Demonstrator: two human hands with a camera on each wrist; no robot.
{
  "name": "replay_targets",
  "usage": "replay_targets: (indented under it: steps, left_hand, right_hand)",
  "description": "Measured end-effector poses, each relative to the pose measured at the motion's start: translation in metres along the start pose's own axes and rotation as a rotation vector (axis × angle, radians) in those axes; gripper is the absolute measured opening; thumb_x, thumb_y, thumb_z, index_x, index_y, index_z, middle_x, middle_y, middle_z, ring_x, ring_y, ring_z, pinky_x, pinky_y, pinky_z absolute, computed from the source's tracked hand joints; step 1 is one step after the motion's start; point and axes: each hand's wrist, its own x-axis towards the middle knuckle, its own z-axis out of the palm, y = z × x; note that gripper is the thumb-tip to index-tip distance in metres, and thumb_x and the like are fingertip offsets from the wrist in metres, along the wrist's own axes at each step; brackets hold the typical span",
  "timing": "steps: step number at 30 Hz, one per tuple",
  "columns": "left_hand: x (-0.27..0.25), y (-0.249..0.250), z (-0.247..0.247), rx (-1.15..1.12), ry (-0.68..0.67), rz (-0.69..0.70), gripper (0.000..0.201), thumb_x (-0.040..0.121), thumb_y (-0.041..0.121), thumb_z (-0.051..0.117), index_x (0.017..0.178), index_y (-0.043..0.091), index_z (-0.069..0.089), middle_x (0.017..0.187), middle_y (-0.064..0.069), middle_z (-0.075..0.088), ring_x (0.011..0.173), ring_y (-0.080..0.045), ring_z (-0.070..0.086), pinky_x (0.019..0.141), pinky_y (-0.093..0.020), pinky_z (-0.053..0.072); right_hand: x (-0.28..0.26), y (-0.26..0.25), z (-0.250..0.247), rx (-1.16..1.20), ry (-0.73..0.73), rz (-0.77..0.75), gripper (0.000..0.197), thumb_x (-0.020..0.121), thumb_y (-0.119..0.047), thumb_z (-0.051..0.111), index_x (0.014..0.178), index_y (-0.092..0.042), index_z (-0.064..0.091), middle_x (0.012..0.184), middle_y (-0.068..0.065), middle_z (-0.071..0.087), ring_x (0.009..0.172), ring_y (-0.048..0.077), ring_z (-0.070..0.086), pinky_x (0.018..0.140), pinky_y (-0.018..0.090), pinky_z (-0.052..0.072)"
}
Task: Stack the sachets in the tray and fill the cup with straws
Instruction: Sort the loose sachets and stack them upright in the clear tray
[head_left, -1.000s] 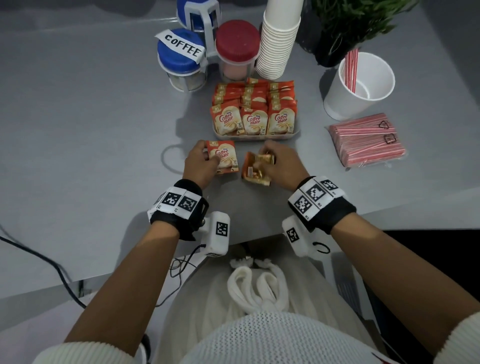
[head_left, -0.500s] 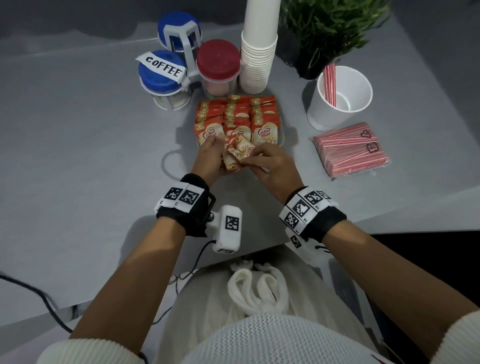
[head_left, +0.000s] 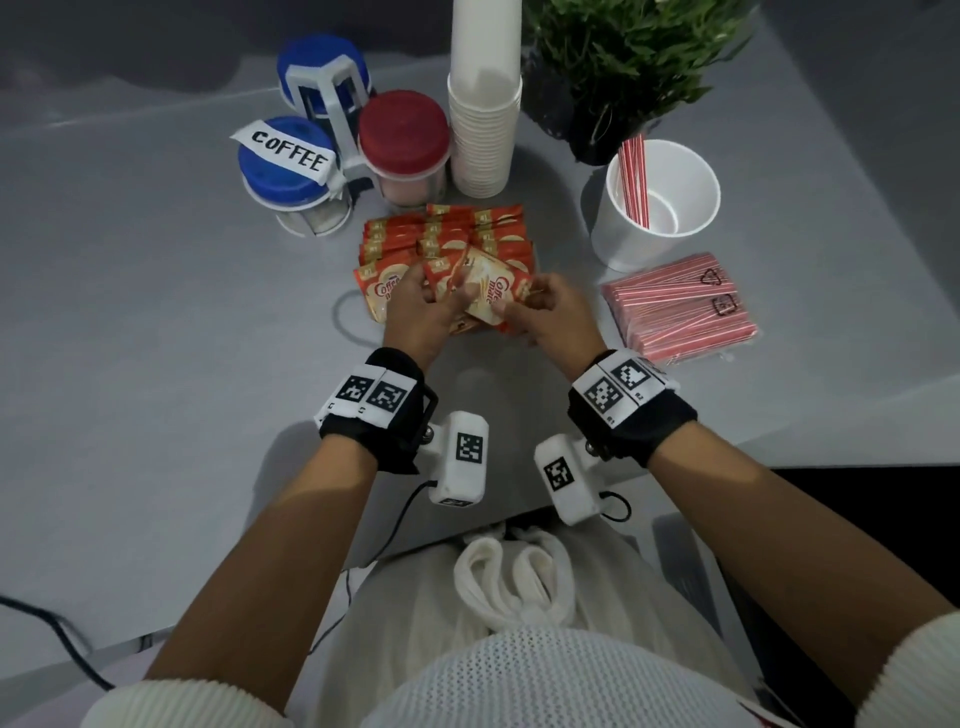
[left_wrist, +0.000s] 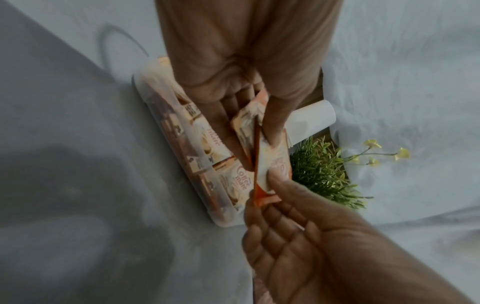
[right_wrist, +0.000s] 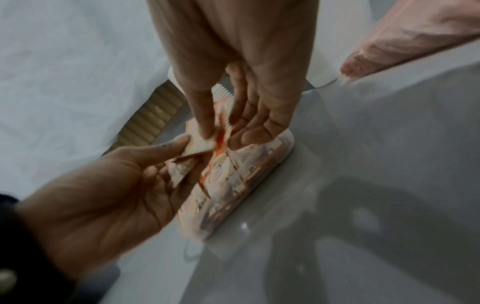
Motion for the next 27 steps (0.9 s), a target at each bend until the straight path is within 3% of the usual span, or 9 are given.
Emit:
replay_targets:
  steps: [2, 6, 9, 11, 14, 16, 20, 23, 27]
  left_hand:
    - [0.003, 0.002, 0.004, 0.025, -0.012, 0.018, 0.038, 0.084, 0.000, 0.061, 0.120, -0.002, 0.050, 0.111, -0.015, 0.061, 0.104, -0.029, 0.061, 0.092, -0.042, 0.051]
    - [0.016, 0.006, 0.000, 0.133, 0.064, 0.075, 0.033, 0.087, 0.002, 0.058, 0.118, -0.002, 0.052, 0.112, -0.019, 0.063, 0.105, -0.033, 0.060, 0.095, -0.051, 0.048]
    - [0.026, 0.013, -0.006, 0.204, 0.080, 0.080, 0.029, 0.086, 0.002, 0.059, 0.114, 0.002, 0.055, 0.112, -0.019, 0.064, 0.105, -0.031, 0.061, 0.093, -0.048, 0.050]
    - [0.032, 0.015, -0.010, 0.278, 0.044, 0.105, 0.018, 0.084, 0.003, 0.061, 0.102, 0.006, 0.059, 0.101, -0.015, 0.065, 0.095, -0.026, 0.063, 0.088, -0.041, 0.053]
    - [0.036, 0.012, -0.011, 0.453, 0.010, 0.122, 0.005, 0.085, 0.006, 0.061, 0.090, 0.004, 0.061, 0.080, -0.002, 0.061, 0.069, -0.006, 0.054, 0.061, -0.009, 0.045]
    - [0.039, 0.009, -0.013, 0.554, -0.006, 0.129, 0.011, 0.085, 0.009, 0.063, 0.076, 0.008, 0.057, 0.069, 0.002, 0.052, 0.062, -0.005, 0.046, 0.058, -0.014, 0.037]
    - [0.040, -0.002, -0.018, 0.684, -0.040, 0.140, 0.007, 0.084, 0.012, 0.065, 0.080, 0.007, 0.062, 0.087, -0.012, 0.057, 0.080, -0.021, 0.053, 0.073, -0.023, 0.042]
    - [0.037, -0.003, -0.020, 0.766, -0.049, 0.157, 0.018, 0.084, 0.008, 0.062, 0.100, 0.000, 0.064, 0.108, -0.016, 0.062, 0.103, -0.027, 0.055, 0.090, -0.032, 0.042]
    - [0.038, 0.002, -0.020, 0.878, -0.048, 0.144, 0.017, 0.082, 0.003, 0.063, 0.098, 0.001, 0.063, 0.104, -0.014, 0.062, 0.099, -0.026, 0.056, 0.081, -0.024, 0.039]
  right_hand:
    - [0.008, -0.006, -0.004, -0.034, -0.027, -0.029, 0.017, 0.081, -0.011, 0.067, 0.083, -0.022, 0.054, 0.086, -0.002, 0.061, 0.075, 0.012, 0.058, 0.061, 0.018, 0.045]
    - [0.031, -0.026, -0.020, -0.077, 0.026, -0.124, 0.021, 0.084, -0.005, 0.061, 0.078, -0.020, 0.048, 0.102, 0.015, 0.065, 0.090, 0.024, 0.064, 0.070, 0.030, 0.054]
    - [0.045, -0.038, -0.033, -0.203, 0.012, -0.261, 0.016, 0.085, -0.003, 0.059, 0.082, -0.014, 0.048, 0.102, 0.016, 0.064, 0.094, 0.024, 0.063, 0.071, 0.027, 0.055]
    - [0.051, -0.042, -0.038, -0.379, -0.018, -0.347, 0.008, 0.085, -0.005, 0.059, 0.092, -0.009, 0.056, 0.103, 0.016, 0.065, 0.098, 0.026, 0.063, 0.085, 0.035, 0.053]
    - [0.051, -0.042, -0.038, -0.613, -0.078, -0.405, 0.017, 0.085, -0.006, 0.059, 0.101, -0.006, 0.065, 0.104, 0.010, 0.068, 0.099, 0.023, 0.062, 0.086, 0.026, 0.047]
    - [0.048, -0.039, -0.033, -0.674, -0.128, -0.420, 0.020, 0.086, -0.005, 0.057, 0.103, -0.006, 0.068, 0.106, 0.010, 0.069, 0.098, 0.023, 0.063, 0.084, 0.024, 0.045]
    - [0.040, -0.035, -0.025, -0.762, -0.170, -0.474, 0.023, 0.084, -0.002, 0.057, 0.104, -0.002, 0.069, 0.106, 0.016, 0.068, 0.097, 0.028, 0.061, 0.079, 0.014, 0.033]
    - [0.039, -0.027, -0.019, -0.846, -0.237, -0.473, 0.024, 0.082, -0.005, 0.061, 0.105, -0.003, 0.068, 0.110, 0.017, 0.065, 0.103, 0.032, 0.058, 0.088, 0.028, 0.040]
    - [0.040, -0.021, -0.014, -0.969, -0.285, -0.449, 0.026, 0.082, -0.009, 0.061, 0.106, -0.001, 0.066, 0.112, 0.017, 0.061, 0.112, 0.033, 0.050, 0.092, 0.040, 0.041]
